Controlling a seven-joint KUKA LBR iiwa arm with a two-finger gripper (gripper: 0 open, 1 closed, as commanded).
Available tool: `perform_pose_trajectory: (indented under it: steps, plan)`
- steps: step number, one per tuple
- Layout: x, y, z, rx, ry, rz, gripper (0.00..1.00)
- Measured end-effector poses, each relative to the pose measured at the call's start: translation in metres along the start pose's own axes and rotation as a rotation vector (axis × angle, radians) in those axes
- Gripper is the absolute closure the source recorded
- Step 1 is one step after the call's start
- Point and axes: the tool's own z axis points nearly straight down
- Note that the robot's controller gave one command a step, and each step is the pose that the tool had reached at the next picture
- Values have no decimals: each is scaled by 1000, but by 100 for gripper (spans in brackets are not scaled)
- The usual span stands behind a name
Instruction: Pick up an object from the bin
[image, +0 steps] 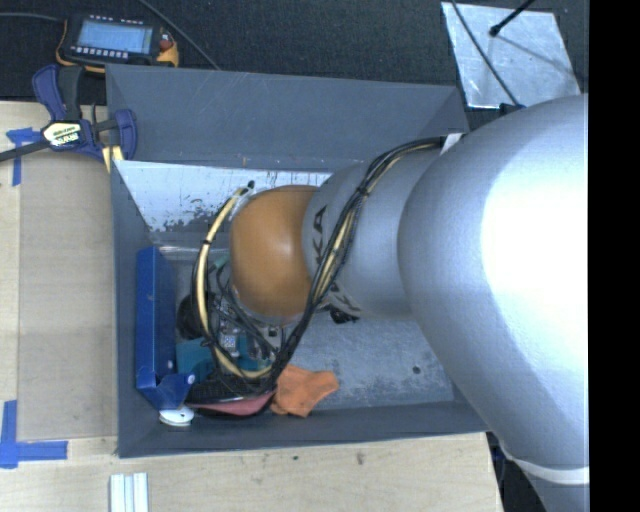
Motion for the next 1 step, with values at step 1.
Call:
perform_pose_trajectory:
  steps: [1]
  plan:
    - [2,1,-18,0,16,-1,100]
